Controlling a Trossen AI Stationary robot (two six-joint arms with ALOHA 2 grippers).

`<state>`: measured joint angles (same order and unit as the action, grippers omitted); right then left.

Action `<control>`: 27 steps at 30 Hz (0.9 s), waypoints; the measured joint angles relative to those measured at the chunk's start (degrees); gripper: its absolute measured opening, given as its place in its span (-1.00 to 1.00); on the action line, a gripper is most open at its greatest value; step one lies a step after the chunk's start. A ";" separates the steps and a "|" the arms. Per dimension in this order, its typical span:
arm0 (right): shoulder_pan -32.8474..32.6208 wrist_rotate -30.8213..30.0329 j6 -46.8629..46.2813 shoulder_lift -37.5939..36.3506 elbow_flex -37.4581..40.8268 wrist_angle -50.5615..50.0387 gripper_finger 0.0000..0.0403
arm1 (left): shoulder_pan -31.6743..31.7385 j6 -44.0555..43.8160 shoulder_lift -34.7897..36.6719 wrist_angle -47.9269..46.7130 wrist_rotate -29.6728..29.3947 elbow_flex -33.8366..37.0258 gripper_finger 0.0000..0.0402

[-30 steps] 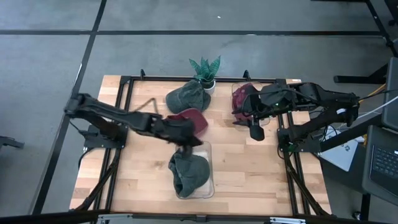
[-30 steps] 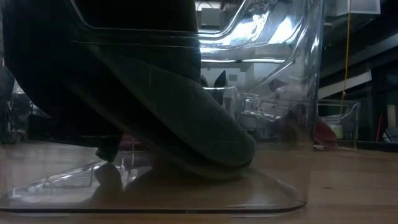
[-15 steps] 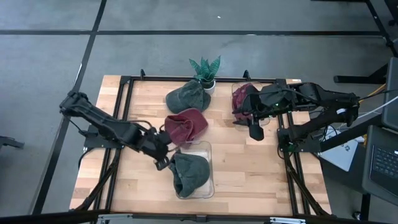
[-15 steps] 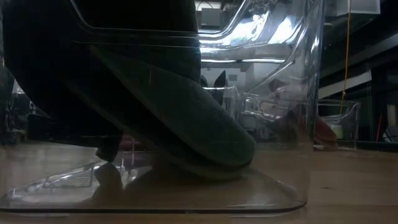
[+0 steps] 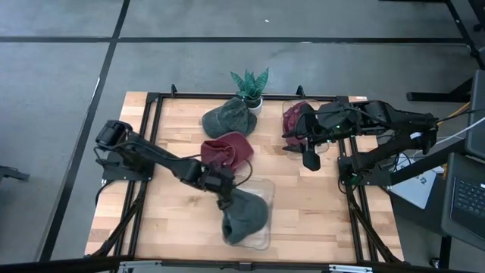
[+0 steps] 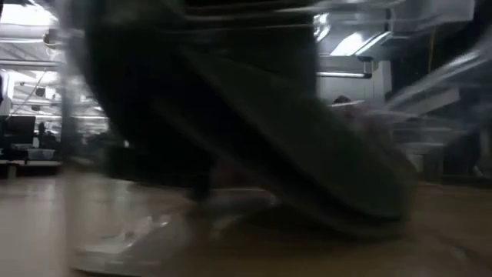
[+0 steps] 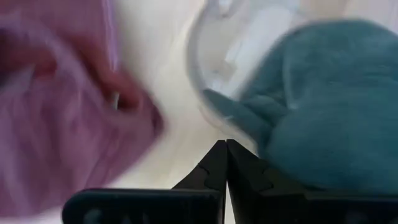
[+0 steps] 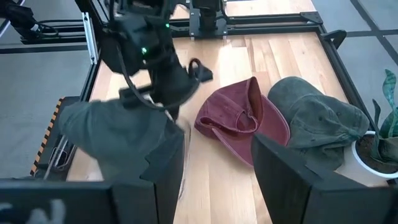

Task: Pick & Place hat
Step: Move the bottom left transparent bin to the middle of the table

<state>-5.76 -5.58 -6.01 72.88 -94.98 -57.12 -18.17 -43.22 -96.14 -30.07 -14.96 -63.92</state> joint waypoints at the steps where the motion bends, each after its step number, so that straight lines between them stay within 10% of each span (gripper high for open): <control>1: 0.00 0.00 0.02 0.00 0.00 -0.03 -0.08 | 0.76 0.77 -0.67 2.16 -0.80 0.00 -0.99; 10: 0.00 0.15 0.23 0.00 0.00 -0.20 -0.08 | 9.48 3.14 -2.16 19.88 -7.22 0.00 -0.99; 27: 0.00 -1.86 2.00 0.00 0.04 -2.75 -0.08 | 11.43 20.79 19.85 27.39 10.63 -0.13 -0.97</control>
<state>-5.76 -7.44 -4.01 72.88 -94.94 -59.88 -6.74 -22.43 -76.29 -2.68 -4.33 -64.05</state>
